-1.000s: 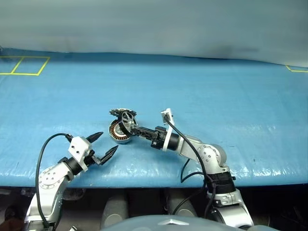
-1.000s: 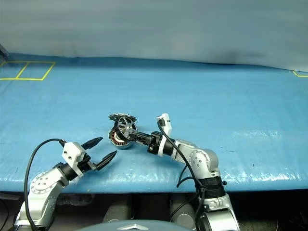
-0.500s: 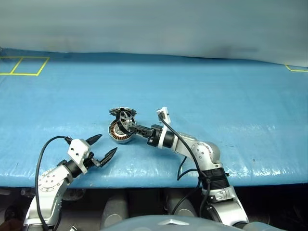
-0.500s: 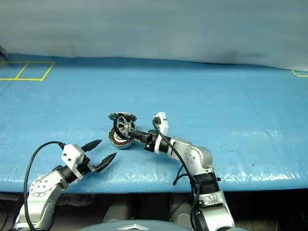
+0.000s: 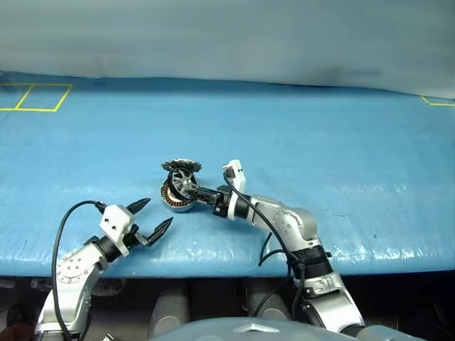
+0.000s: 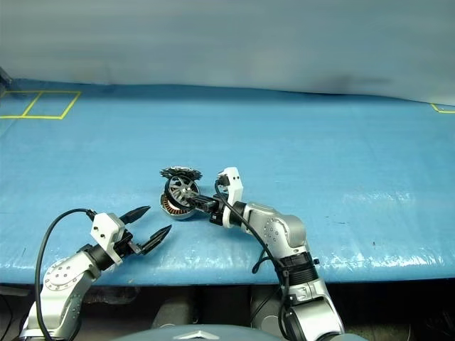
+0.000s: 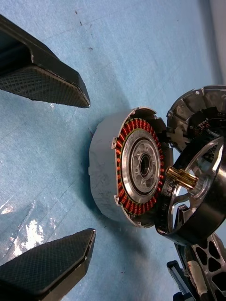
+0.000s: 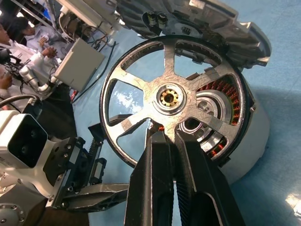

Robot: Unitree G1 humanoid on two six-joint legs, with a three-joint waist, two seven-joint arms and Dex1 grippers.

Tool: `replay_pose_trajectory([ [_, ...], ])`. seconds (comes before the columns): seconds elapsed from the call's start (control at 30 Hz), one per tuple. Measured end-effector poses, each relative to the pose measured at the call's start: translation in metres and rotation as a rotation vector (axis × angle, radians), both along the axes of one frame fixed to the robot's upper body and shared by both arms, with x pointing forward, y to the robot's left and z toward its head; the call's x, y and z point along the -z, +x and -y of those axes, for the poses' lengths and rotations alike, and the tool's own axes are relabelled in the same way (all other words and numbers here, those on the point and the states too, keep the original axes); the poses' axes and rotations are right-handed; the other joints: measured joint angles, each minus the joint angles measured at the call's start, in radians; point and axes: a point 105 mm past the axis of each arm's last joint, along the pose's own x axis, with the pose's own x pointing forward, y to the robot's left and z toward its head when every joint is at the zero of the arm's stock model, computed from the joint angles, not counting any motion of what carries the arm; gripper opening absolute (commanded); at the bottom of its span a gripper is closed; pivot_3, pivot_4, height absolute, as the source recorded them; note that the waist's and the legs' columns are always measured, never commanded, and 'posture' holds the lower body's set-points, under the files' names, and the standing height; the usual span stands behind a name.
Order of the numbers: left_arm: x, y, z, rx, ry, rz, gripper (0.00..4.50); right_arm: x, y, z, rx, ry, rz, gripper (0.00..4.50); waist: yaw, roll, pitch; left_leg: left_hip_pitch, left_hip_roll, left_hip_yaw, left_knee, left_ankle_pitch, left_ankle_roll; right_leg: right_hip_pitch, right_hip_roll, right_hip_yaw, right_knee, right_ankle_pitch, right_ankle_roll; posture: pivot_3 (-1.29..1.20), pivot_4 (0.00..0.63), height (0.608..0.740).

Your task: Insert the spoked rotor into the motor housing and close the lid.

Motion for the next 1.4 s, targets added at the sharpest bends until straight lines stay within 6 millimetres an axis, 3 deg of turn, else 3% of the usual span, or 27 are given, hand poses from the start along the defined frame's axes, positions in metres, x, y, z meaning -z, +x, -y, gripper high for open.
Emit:
replay_pose_trajectory([
  [0.13,0.001,-0.001,0.0,-0.002,0.0,-0.005,4.5,0.0,0.0,0.0,-0.003,-0.008,0.009,0.01,0.0,0.0,0.0,0.0,0.0,0.0,0.0,0.0,0.0,0.0,0.0,0.0,0.0,0.0,0.0,0.0,0.15,0.74],
  [0.37,0.001,-0.001,-0.001,-0.006,0.001,-0.004,4.5,-0.004,0.001,0.0,-0.014,0.007,0.04,2.06,0.0,0.0,0.0,0.0,0.0,0.0,0.0,0.0,0.0,0.0,0.0,0.0,0.0,0.0,0.0,0.0,0.15,0.74],
  [0.8,0.001,-0.001,-0.001,-0.006,0.001,-0.003,4.5,-0.014,-0.002,0.0,-0.044,0.037,0.09,2.06,0.0,0.0,0.0,0.0,0.0,0.0,0.0,0.0,0.0,0.0,0.0,0.0,0.0,0.0,0.0,0.0,0.15,0.74],
  [1.03,0.001,-0.001,-0.001,-0.007,0.001,-0.002,4.5,-0.022,-0.004,-0.012,-0.093,0.044,0.141,2.06,-0.002,0.0,0.0,0.0,0.0,0.0,0.0,0.0,0.0,0.0,0.0,0.0,0.0,0.0,0.0,0.0,0.15,0.74],
  [1.4,0.002,-0.002,-0.002,-0.015,0.002,-0.006,4.5,-0.009,0.009,-0.033,-0.119,-0.076,0.221,2.06,-0.003,0.0,0.0,0.001,0.0,0.0,0.0,0.0,0.0,0.0,0.0,0.0,0.0,0.0,0.0,0.0,0.15,0.74],
])
